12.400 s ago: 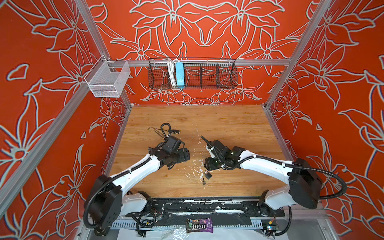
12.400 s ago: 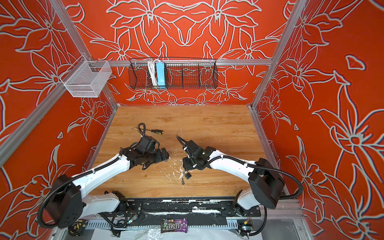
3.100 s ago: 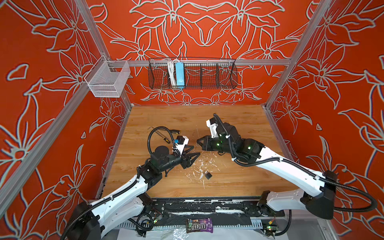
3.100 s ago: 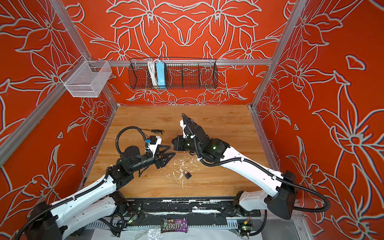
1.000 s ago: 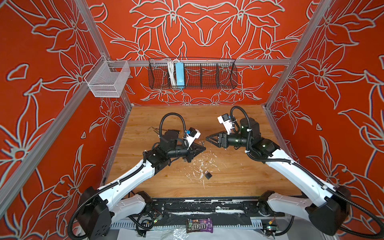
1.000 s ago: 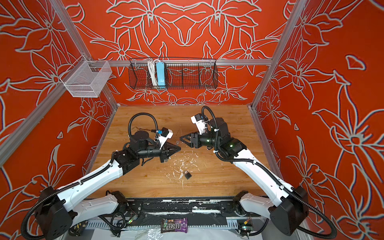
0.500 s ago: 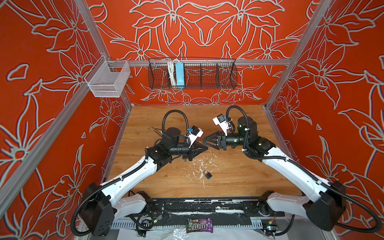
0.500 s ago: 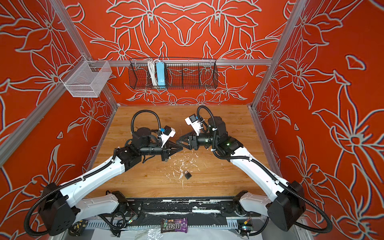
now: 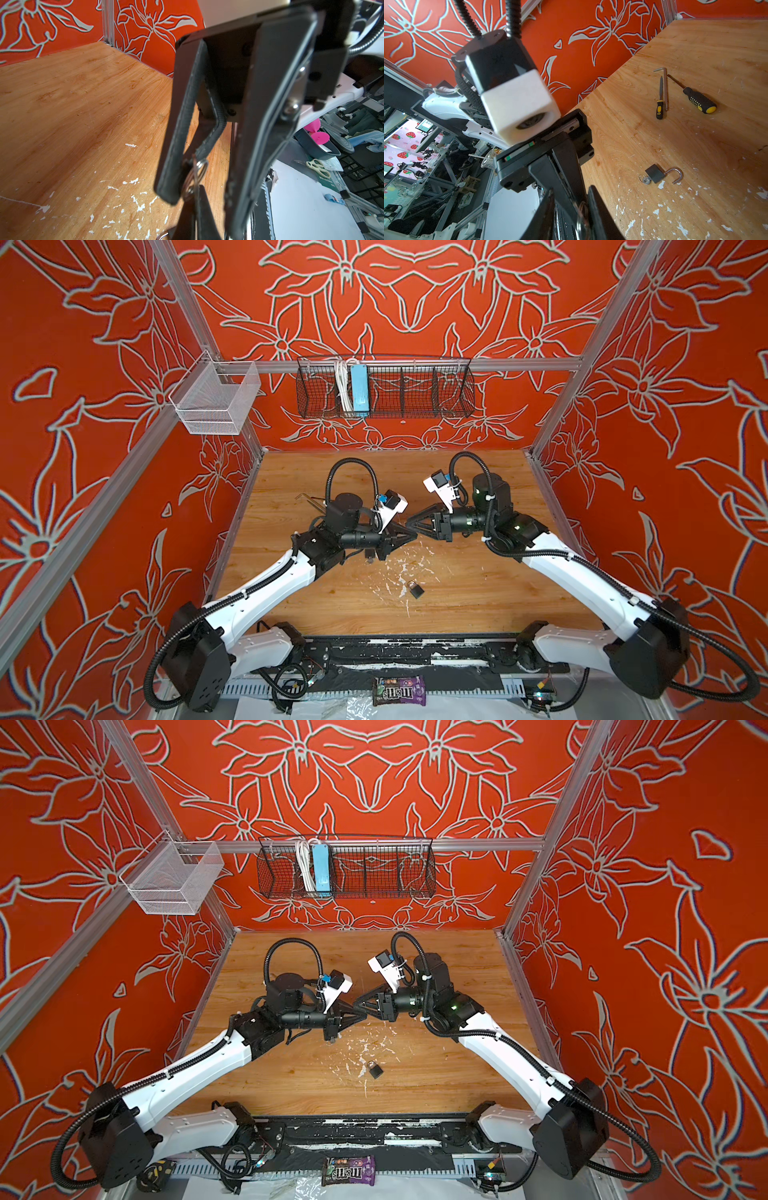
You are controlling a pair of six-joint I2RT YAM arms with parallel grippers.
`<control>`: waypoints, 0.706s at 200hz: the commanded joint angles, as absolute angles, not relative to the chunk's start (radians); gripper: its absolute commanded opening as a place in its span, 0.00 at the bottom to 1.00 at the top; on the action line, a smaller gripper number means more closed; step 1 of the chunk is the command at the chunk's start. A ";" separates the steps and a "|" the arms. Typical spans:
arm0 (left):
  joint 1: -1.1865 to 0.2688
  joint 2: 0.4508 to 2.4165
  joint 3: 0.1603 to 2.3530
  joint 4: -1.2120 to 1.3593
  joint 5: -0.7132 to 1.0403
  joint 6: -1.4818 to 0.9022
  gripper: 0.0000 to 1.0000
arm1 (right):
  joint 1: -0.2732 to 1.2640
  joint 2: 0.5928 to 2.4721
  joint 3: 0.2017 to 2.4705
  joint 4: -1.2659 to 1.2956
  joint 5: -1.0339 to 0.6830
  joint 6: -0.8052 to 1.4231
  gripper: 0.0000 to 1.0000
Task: Unlock with the key
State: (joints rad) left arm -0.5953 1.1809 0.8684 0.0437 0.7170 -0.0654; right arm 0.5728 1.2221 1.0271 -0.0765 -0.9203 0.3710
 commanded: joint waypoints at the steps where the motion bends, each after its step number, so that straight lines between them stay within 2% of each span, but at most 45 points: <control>1: -0.589 1.188 0.891 0.044 0.739 -0.045 0.00 | 0.569 1.222 1.025 -0.100 -0.910 0.315 0.22; 59: -0.589 1.193 0.894 0.035 0.763 -0.038 0.00 | 0.568 1.216 1.023 -0.085 -0.903 0.319 0.00; 88: -0.588 1.188 0.903 0.020 0.761 -0.042 0.00 | 0.566 1.198 1.003 -0.044 -0.871 0.359 0.00; 102: -0.584 1.182 0.910 0.007 0.747 -0.055 0.30 | 0.566 1.181 0.992 -0.027 -0.833 0.385 0.00; 119: -0.579 1.159 0.902 0.005 0.681 -0.105 0.55 | 0.567 1.156 0.966 0.017 -0.783 0.439 0.00; 128: -0.577 1.140 0.877 0.050 0.608 -0.184 0.61 | 0.566 1.142 0.950 0.047 -0.755 0.467 0.00; 141: -0.575 1.118 0.856 0.109 0.511 -0.349 0.63 | 0.567 1.126 0.906 0.138 -0.710 0.551 0.00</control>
